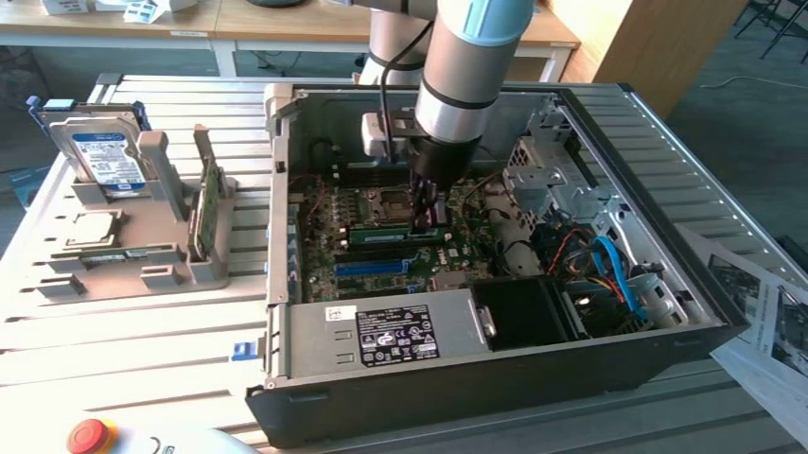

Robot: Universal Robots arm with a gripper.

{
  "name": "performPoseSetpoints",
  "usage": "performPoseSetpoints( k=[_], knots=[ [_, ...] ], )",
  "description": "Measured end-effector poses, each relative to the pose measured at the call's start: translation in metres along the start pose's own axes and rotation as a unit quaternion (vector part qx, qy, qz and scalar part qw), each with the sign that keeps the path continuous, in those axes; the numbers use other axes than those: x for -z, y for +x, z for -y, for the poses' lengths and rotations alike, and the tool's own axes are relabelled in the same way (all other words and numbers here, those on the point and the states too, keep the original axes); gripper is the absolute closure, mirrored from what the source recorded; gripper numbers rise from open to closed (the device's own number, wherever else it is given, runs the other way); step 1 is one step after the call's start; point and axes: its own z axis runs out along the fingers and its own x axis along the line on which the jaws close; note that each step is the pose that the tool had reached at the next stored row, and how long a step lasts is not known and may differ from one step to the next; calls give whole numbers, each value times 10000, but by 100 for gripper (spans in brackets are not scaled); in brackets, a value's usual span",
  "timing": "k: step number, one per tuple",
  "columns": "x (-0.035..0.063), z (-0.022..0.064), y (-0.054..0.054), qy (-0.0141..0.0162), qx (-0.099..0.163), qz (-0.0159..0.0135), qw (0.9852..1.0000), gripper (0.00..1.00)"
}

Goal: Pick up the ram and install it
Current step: 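Insert the ram into the slot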

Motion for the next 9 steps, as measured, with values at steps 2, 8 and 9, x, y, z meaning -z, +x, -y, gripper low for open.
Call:
performPoseSetpoints(
  k=[2,8,9],
  knots=[
    [-7,0,-1,1,0,-1,10000,88],
    [-23,1,-3,2,0,-2,10000,88],
    [-24,1,-3,2,0,-2,10000,88]
  ],
)
